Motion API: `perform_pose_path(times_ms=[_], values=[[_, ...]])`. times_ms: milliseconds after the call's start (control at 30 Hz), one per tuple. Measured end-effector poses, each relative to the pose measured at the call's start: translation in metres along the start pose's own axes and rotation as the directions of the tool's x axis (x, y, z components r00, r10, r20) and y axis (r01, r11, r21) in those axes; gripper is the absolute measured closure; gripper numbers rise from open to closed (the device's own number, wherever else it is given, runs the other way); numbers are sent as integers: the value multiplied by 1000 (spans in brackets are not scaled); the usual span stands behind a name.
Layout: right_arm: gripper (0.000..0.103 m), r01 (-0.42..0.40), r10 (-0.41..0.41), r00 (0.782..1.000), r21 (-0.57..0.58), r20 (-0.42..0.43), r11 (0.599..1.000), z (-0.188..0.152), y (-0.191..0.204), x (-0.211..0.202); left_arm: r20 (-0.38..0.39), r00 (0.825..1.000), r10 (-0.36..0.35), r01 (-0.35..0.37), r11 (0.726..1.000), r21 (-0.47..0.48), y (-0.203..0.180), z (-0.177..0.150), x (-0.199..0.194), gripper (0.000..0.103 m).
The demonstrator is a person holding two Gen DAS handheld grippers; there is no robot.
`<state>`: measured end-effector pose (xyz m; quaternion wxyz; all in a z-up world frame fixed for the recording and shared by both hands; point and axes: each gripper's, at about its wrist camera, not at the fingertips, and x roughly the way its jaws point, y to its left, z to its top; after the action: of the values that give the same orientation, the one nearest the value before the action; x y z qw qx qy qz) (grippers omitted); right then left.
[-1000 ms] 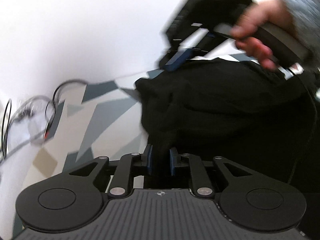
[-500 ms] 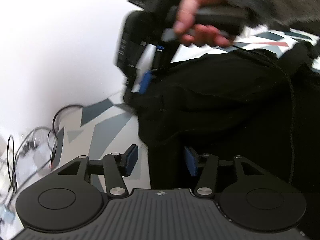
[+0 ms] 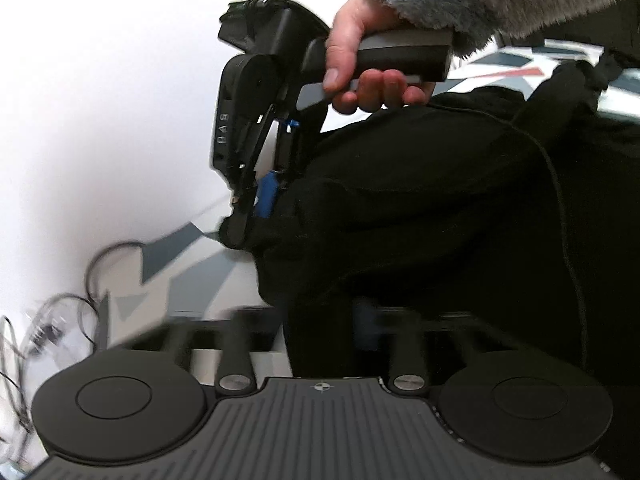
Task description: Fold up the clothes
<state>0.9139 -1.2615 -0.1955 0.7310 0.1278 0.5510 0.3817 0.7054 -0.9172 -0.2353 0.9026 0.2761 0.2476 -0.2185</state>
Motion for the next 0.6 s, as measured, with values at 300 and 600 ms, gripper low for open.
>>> perform_pose_path(times_ms=[300, 600], values=[[102, -154, 150, 928, -17, 341, 988, 28, 0, -59, 35, 999, -2, 20, 859, -512, 53, -19, -12, 94], [94, 29, -25, 947, -8, 319, 1000, 15, 8, -45, -62, 998, 21, -49, 867, -496, 55, -28, -15, 68]])
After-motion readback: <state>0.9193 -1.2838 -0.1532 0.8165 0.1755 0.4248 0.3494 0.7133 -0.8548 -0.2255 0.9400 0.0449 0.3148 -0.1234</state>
